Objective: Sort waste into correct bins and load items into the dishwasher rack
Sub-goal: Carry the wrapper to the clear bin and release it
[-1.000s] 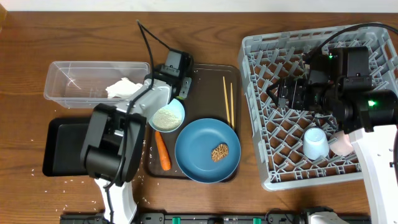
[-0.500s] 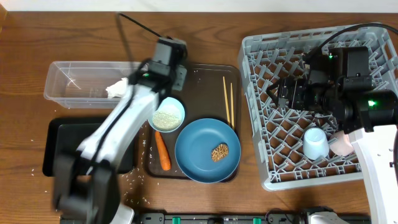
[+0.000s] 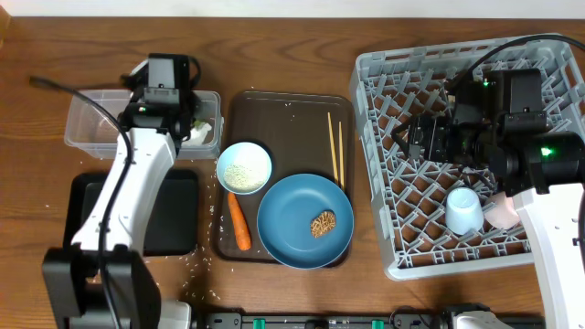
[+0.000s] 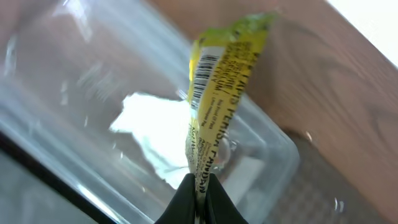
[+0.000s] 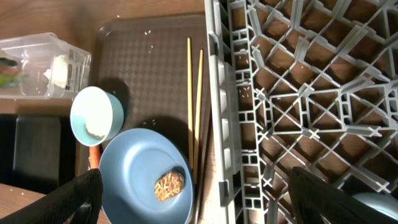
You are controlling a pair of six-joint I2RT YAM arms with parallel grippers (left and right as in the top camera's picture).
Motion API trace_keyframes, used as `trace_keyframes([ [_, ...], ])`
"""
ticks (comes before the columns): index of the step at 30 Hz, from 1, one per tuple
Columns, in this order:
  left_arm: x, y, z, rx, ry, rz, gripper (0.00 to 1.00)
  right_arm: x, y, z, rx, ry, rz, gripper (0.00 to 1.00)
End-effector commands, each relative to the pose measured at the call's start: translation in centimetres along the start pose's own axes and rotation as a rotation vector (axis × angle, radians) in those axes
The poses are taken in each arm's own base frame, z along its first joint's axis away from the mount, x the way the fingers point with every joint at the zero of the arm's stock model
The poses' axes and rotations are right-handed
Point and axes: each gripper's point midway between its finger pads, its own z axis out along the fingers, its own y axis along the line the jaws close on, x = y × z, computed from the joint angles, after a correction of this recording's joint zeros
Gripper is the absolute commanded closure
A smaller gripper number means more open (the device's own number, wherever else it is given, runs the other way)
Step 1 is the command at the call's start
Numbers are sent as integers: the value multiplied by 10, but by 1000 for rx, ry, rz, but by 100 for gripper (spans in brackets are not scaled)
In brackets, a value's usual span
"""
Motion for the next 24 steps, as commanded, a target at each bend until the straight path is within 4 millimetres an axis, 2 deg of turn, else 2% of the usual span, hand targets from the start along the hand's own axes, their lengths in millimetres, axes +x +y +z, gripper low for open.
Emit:
trace_keyframes([
  [1,3,17,22,-64,0,-391,94,3,3,1,-4,12,4,11],
  [5,0,12,37,-51,-12,-451,94,5,3,1,-3,17,5,11],
  [6,-1,10,39,-44,-16,-453,86,5,3,1,-2,21,6,11],
  [7,-1,10,40,-42,-17,-451,68,6,3,1,-1,24,7,11],
  [8,0,8,39,-32,-4,-424,31,8,2,1,1,30,8,11],
  [9,1,4,37,-16,8,-404,14,8,2,1,1,32,6,11],
  [10,1,1,34,3,21,-379,4,9,2,1,2,35,1,11],
  [12,0,-6,23,44,34,-298,2,9,2,1,2,36,-4,10],
  [15,-7,-5,-1,67,15,-188,2,9,2,1,2,36,-4,10],
  [19,-14,-9,-42,145,-10,10,2,8,2,1,1,31,-5,9],
  [22,-6,-12,-78,238,18,180,0,6,3,1,-1,24,-7,8],
  [24,6,-6,-100,276,54,262,4,5,3,1,-3,18,-9,7],
])
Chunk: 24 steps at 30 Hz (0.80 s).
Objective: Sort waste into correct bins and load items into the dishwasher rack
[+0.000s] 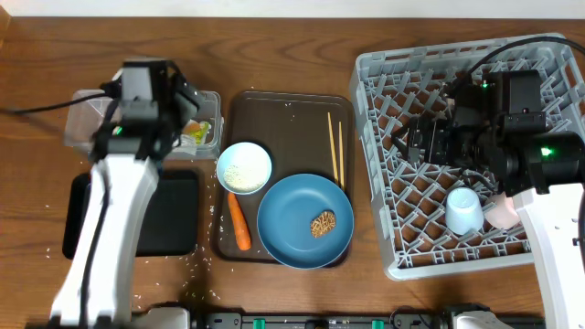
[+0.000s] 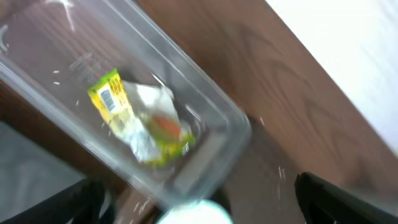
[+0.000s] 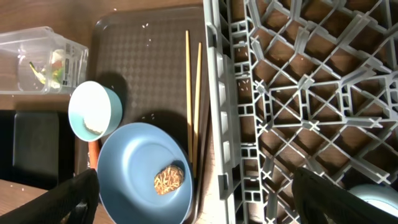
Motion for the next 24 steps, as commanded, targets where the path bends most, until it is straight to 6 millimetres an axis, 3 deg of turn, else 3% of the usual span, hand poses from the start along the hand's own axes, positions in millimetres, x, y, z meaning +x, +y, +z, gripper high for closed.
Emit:
trace_keyframes([
  [1,20,-5,-33,95,75,236,5,0,4,1,-8,-1,-15,6],
  [5,55,28,-64,20,207,256,5,-1,5,1,-9,-5,-16,6],
  [10,107,49,-77,-43,405,367,5,-3,5,1,-11,-12,-18,6],
  [17,174,67,-60,-81,564,506,16,-5,6,1,-14,-23,-22,6],
  [21,200,89,-43,-119,618,519,26,-3,5,1,-11,-14,-19,6],
  [24,214,89,-27,-73,629,507,29,-5,5,1,-12,-18,-20,6],
])
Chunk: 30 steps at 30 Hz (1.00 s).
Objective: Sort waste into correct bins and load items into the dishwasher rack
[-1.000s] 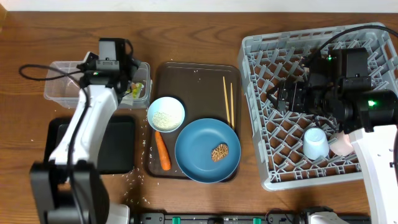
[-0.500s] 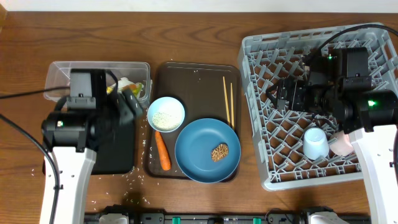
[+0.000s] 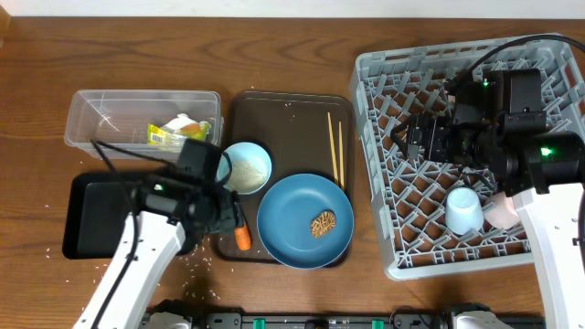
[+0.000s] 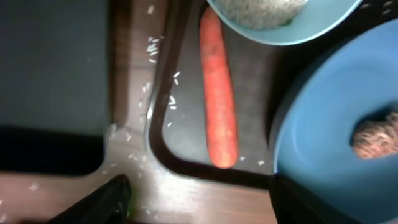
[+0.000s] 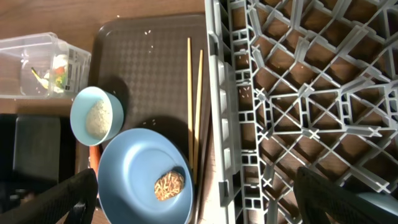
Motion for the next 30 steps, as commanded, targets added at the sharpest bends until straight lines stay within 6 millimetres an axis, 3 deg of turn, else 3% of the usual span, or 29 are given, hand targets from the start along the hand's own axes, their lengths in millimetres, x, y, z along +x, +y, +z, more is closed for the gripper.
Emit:
trace_keyframes([
  [1,5,-4,17,34,18,11,30,0,4,1,-7,2,-13,6],
  [7,8,0,53,31,34,10,32,1,4,1,-7,4,-13,6],
  [17,11,2,92,-9,145,7,40,0,4,1,-8,0,-14,6],
  [21,12,-8,100,37,171,12,42,0,4,1,-8,0,-14,6],
  [25,10,-9,101,39,165,14,57,0,4,1,-8,0,-14,6],
  [30,10,-10,96,42,162,11,64,0,4,1,-7,1,-14,6],
])
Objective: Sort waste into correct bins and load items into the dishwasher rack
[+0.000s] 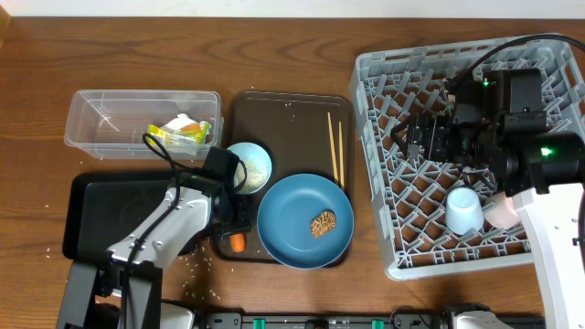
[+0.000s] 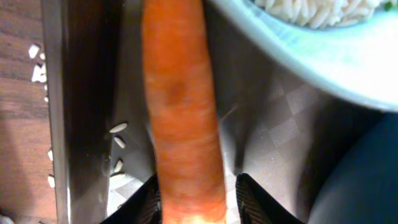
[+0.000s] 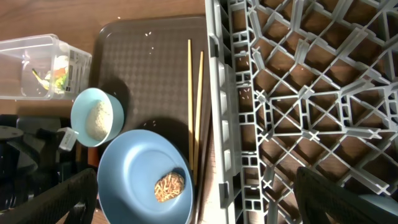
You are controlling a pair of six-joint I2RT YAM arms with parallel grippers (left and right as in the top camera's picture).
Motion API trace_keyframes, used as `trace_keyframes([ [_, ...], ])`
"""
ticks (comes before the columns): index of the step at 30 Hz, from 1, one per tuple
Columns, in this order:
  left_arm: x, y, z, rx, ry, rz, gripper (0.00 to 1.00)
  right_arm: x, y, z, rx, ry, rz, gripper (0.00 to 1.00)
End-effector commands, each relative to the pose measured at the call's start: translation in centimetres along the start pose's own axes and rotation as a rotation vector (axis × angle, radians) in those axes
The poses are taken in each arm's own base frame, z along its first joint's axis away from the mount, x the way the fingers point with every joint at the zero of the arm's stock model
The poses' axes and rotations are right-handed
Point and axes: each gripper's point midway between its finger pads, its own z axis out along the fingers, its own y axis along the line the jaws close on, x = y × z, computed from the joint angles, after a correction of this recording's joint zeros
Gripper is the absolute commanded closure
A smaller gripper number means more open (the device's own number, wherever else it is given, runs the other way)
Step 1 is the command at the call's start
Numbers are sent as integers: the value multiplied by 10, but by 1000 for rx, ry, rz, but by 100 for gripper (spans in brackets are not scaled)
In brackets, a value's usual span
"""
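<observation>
An orange carrot (image 2: 180, 106) lies along the left side of the brown tray (image 1: 291, 114); only its tip (image 1: 238, 243) shows in the overhead view. My left gripper (image 2: 199, 208) is low over it and open. One finger (image 2: 154, 200) is against the carrot's left side, and the other stands a little off its right. Beside it are a small bowl of rice (image 1: 251, 164) and a blue plate (image 1: 304, 221) with a brown food scrap (image 1: 322, 224). My right gripper (image 3: 196, 180) hangs wide open over the grey dishwasher rack (image 1: 375, 137), holding nothing.
Two chopsticks (image 1: 335, 146) lie at the tray's right edge. A clear bin (image 1: 101, 119) at the back left holds a yellow-green wrapper (image 1: 178, 131). A black bin (image 1: 101, 215) sits in front of it. A white cup (image 1: 463, 210) and a pink item (image 1: 505, 212) are in the rack. Rice grains litter the table.
My left gripper was higher, over the tray's front-left corner, with the whole carrot in view. Now it is low, its fingers either side of the carrot. The right arm has not moved.
My left gripper was shut on the yellow-green wrapper over the clear bin. Then the wrapper lay in the bin and the gripper was open above it. Then the gripper was over the carrot, and now it straddles it.
</observation>
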Motion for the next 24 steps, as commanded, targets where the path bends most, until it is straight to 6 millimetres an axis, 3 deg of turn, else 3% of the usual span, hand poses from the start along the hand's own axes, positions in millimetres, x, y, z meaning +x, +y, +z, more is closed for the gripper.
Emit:
trace_keyframes([
  [1,1,-3,-5,9,0,7,65,1,4,1,-6,5,-13,6],
  [8,-5,-13,-42,44,-72,22,78,1,4,1,-6,5,-12,6],
  [14,3,0,-69,0,-130,-22,81,4,3,1,-3,14,-10,6],
  [19,10,32,-97,-93,-181,-155,79,3,3,1,-3,13,-10,6],
  [24,-3,80,-121,-177,-309,-395,80,3,3,1,-3,13,-10,6],
])
